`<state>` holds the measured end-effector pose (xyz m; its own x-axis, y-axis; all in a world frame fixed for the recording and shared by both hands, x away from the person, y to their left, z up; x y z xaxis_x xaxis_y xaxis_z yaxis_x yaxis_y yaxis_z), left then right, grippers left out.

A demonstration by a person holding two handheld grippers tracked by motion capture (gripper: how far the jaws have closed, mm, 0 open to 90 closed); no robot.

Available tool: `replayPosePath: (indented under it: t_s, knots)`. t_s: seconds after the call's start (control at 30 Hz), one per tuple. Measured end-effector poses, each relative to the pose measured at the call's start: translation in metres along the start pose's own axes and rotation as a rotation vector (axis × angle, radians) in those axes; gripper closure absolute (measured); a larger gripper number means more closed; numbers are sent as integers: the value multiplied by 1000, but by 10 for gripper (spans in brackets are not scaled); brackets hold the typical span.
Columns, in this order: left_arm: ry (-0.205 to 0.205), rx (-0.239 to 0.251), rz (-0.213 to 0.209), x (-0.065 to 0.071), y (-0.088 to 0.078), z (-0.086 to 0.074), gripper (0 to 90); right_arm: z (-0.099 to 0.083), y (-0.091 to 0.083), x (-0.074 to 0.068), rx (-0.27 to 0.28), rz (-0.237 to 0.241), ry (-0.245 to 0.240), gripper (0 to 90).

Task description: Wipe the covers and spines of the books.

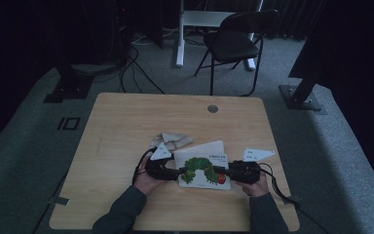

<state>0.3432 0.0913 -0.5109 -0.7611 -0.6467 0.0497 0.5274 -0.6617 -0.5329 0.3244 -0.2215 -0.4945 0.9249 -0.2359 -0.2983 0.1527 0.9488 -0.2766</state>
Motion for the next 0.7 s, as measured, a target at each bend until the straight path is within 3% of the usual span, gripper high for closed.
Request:
replayPosePath:
  t_s: [0.03, 0.1, 0.3, 0.43, 0.7]
  knots:
    - [-2, -7, -33, -2, 1, 1, 305, 0, 0, 0, 0, 0, 0, 823]
    - [-3, -18, -54, -4, 2, 2, 302, 0, 0, 0, -1, 4, -8, 823]
    - [11, -2, -31, -2, -2, 5, 332, 0, 0, 0, -15, -17, -14, 809]
    - [18, 31, -8, -1, -11, 9, 346, -2, 4, 0, -70, -97, -28, 776]
    - [45, 39, 4, 3, -14, 9, 376, -3, 10, 1, -137, -192, -56, 683]
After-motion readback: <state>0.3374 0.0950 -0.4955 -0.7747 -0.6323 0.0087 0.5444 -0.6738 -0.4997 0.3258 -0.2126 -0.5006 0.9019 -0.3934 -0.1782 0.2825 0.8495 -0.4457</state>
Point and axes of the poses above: each handheld gripper's, and its own axes: y roughly forward along the jaws, z roughly out of its top, x roughly to its right, the point moved 1 cm from there along y, roughly forward along the jaws, and after that the axes turned 8 degrees about z, right-handed, at the moved point
